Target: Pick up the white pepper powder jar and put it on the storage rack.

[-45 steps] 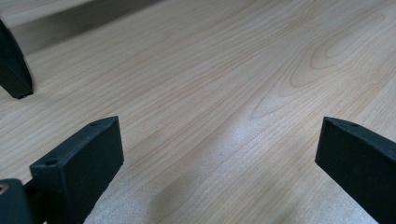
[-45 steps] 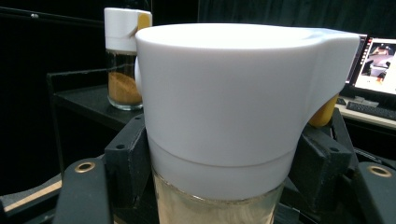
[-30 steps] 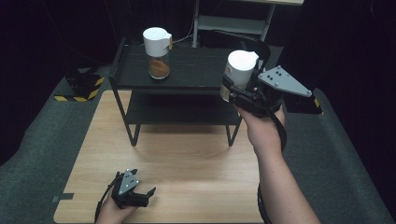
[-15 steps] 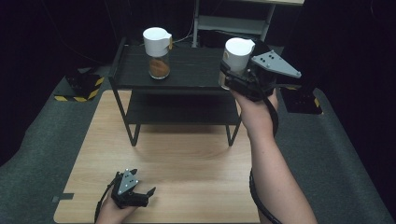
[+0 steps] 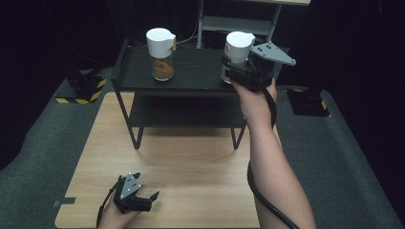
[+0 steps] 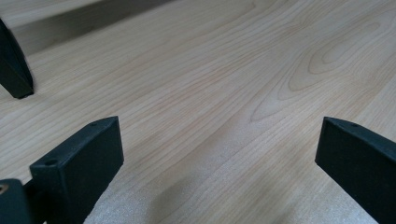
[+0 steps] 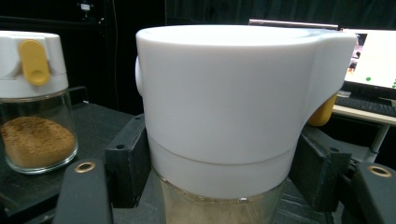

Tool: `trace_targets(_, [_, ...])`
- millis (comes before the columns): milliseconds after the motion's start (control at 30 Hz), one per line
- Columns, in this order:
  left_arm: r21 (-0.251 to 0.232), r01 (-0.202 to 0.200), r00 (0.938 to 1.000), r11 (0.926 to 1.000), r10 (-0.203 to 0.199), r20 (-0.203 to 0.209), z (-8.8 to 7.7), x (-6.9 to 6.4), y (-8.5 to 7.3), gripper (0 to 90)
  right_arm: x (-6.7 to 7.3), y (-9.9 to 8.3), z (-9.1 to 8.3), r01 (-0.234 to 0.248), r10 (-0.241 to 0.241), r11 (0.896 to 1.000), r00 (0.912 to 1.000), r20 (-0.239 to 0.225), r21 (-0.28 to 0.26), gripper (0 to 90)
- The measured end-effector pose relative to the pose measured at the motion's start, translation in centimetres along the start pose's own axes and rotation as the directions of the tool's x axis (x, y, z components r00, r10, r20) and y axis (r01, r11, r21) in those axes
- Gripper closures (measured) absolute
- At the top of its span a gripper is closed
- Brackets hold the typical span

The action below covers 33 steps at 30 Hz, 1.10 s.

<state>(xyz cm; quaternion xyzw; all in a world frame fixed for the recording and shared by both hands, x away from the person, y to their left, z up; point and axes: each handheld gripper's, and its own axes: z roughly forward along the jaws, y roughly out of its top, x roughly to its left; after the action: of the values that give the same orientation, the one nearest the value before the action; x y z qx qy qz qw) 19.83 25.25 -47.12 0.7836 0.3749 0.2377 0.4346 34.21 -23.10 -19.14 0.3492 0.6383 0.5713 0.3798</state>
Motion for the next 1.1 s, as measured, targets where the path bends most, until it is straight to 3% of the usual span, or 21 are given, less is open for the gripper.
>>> trace_targets(667, [-0.005,0.002,1.0000,1.0000,-0.002,0.003,0.0,0.1,-0.1,1.2,-0.1,0.0,2.6,-0.019,0.020,0.999,0.9998,-0.010,0.028,30.1])
trace_targets(1100, [-0.005,-0.007,1.0000,1.0000,0.007,0.004,-0.1,0.0,-0.1,1.2,-0.4,-0.9,3.0,-0.068,0.068,0.998,0.9976,-0.009,0.014,30.0])
